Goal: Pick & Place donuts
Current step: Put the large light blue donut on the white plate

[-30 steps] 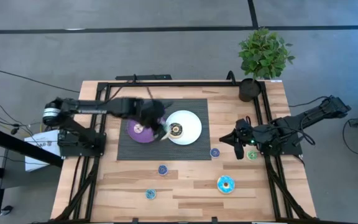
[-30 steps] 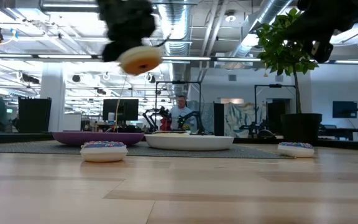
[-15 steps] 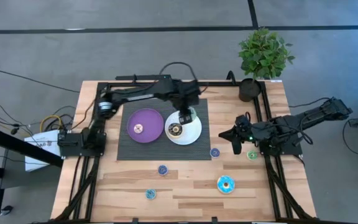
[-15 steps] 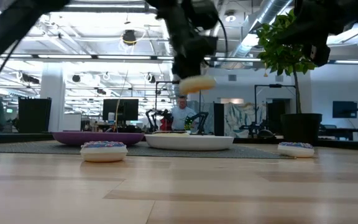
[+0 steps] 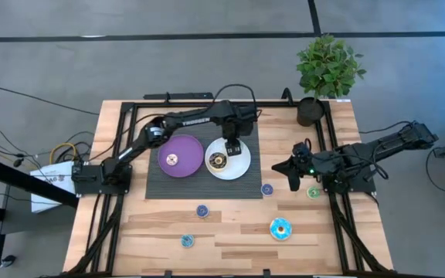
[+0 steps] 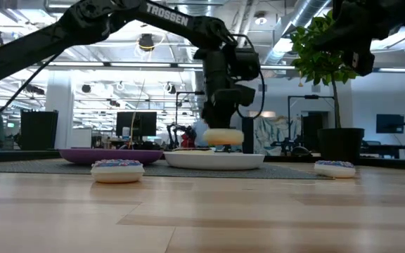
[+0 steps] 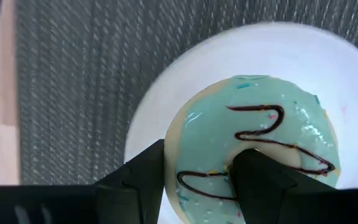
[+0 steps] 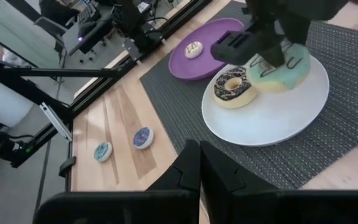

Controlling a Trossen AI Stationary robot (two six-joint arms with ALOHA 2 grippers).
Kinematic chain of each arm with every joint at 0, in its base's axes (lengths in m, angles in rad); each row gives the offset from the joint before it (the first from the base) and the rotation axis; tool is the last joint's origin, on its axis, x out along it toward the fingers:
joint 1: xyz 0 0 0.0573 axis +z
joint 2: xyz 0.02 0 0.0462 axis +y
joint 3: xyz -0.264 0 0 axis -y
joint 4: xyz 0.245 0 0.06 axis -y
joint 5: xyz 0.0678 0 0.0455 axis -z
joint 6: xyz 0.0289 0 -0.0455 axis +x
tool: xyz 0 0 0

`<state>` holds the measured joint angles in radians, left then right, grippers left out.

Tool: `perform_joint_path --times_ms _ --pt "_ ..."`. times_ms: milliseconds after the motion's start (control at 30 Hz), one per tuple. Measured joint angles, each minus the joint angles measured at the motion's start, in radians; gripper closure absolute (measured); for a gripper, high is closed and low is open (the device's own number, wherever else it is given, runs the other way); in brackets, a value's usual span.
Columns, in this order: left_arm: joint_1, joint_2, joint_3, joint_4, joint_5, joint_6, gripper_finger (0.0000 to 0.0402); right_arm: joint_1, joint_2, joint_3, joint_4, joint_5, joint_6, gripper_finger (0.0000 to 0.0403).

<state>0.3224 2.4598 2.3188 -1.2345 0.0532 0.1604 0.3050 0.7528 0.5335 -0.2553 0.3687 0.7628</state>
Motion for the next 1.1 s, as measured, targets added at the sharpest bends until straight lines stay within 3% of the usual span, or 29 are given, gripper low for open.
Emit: perform_joint_path --times_ms 133,1100 --pt "0.011 -0.001 0.0 0.063 -0.013 0.0 0.0242 0.0 0.0 0.0 -0.006 0.003 0.0 0.0403" --pt "0.014 0.046 -0.012 0.029 0.019 -0.069 0.0242 0.0 0.0 0.0 -0.028 0.0 0.026 0.0403"
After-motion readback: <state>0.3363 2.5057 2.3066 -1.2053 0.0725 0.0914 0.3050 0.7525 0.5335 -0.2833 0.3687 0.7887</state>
